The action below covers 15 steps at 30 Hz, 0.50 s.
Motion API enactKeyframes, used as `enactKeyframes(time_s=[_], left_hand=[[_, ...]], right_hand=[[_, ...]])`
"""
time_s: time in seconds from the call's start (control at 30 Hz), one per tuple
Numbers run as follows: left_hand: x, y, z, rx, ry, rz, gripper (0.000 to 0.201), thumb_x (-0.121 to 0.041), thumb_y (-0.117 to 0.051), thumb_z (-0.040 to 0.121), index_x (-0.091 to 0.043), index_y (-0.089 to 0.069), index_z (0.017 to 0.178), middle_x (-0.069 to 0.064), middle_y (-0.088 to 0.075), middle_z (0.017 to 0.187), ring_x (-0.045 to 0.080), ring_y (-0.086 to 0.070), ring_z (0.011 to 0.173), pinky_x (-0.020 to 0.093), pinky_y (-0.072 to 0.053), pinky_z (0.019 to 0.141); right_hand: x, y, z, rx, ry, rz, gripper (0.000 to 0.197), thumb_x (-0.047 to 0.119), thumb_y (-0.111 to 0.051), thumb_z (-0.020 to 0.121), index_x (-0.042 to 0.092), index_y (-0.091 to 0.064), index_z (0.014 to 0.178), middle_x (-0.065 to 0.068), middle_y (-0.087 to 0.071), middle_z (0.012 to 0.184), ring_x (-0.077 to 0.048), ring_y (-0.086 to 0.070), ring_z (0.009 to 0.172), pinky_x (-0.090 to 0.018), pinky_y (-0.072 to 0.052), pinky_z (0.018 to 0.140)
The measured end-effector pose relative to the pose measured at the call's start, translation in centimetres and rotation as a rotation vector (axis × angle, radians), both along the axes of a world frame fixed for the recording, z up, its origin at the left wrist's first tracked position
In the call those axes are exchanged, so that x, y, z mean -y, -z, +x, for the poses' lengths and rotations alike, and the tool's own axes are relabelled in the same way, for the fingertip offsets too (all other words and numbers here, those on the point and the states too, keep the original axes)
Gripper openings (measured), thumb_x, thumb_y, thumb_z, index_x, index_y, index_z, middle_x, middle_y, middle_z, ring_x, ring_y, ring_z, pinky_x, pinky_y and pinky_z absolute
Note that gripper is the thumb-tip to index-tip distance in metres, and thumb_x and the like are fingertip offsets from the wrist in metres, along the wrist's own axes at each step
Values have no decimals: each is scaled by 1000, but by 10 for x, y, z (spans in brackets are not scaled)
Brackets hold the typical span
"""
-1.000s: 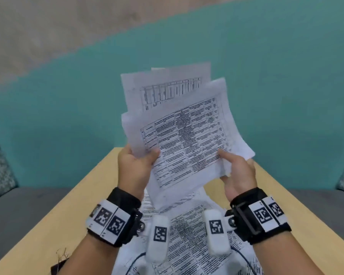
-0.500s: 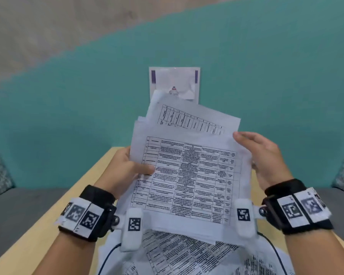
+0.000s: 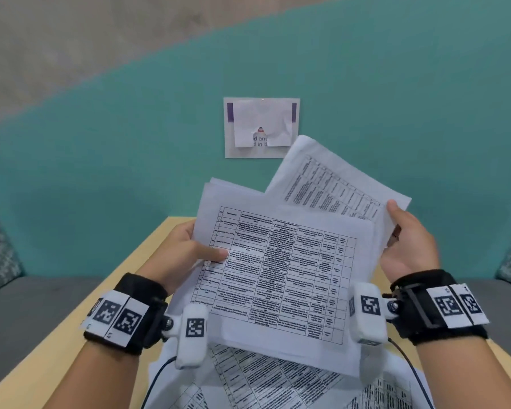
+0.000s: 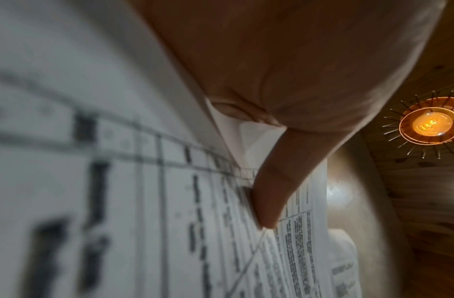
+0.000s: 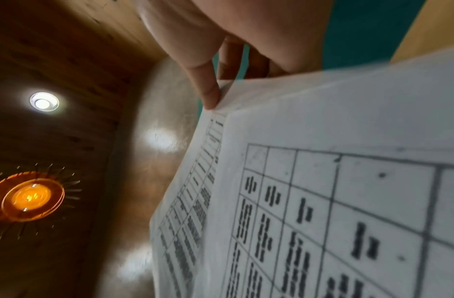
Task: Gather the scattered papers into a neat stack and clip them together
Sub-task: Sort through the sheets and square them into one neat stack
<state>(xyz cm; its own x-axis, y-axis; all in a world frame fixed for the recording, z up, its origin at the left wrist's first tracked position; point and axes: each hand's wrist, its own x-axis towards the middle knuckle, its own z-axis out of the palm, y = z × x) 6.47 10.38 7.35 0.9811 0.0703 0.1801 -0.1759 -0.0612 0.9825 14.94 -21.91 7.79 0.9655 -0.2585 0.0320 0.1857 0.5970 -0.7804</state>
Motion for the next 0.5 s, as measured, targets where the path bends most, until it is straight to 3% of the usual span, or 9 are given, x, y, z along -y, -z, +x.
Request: enactKeyframes(time_s=[0.1, 0.23, 0.3, 0.4, 0.5], left_hand=[[-4, -3, -4, -7, -52, -8, 37, 24, -60, 83, 1, -69, 111, 8, -81, 99, 19, -78, 84, 28, -58, 71], [-14, -6, -4, -20, -102, -112, 42, 21, -61, 84, 4, -66, 122, 19, -77, 116, 34, -76, 105, 49, -55, 96], [-18, -6, -3, -27, -130, -191, 44, 19, -61, 84, 5, -63, 126, 22, -75, 119, 38, -74, 109, 53, -54, 98], [-23, -8, -4, -8, -194, -278, 45, 18, -60, 85, 1, -65, 127, 20, -75, 120, 40, -72, 112, 55, -54, 99], [-36, -8, -3, 25, -321, -371, 45, 16, -62, 85, -2, -67, 127, 18, -76, 119, 39, -73, 110, 54, -55, 98]], right_hand=[[5, 2, 2, -34, -38, 76, 23, 24, -71, 92, 12, -70, 111, -7, -75, 114, -20, -73, 100, -40, -59, 82], [3, 5, 2, -35, -270, -108, 34, 28, -67, 93, 13, -68, 124, -2, -72, 117, -21, -65, 106, -41, -50, 99], [-5, 5, -1, -20, -362, -196, 21, 22, -65, 94, 15, -70, 113, -3, -73, 109, -20, -67, 93, -38, -54, 88], [-15, 7, 1, -7, -326, -258, 16, 17, -71, 90, 14, -71, 105, -3, -76, 94, -14, -70, 68, -28, -58, 59], [-18, 10, 4, -2, -183, -273, 13, 14, -71, 91, 15, -69, 103, -1, -75, 87, -12, -66, 61, -25, -54, 53]])
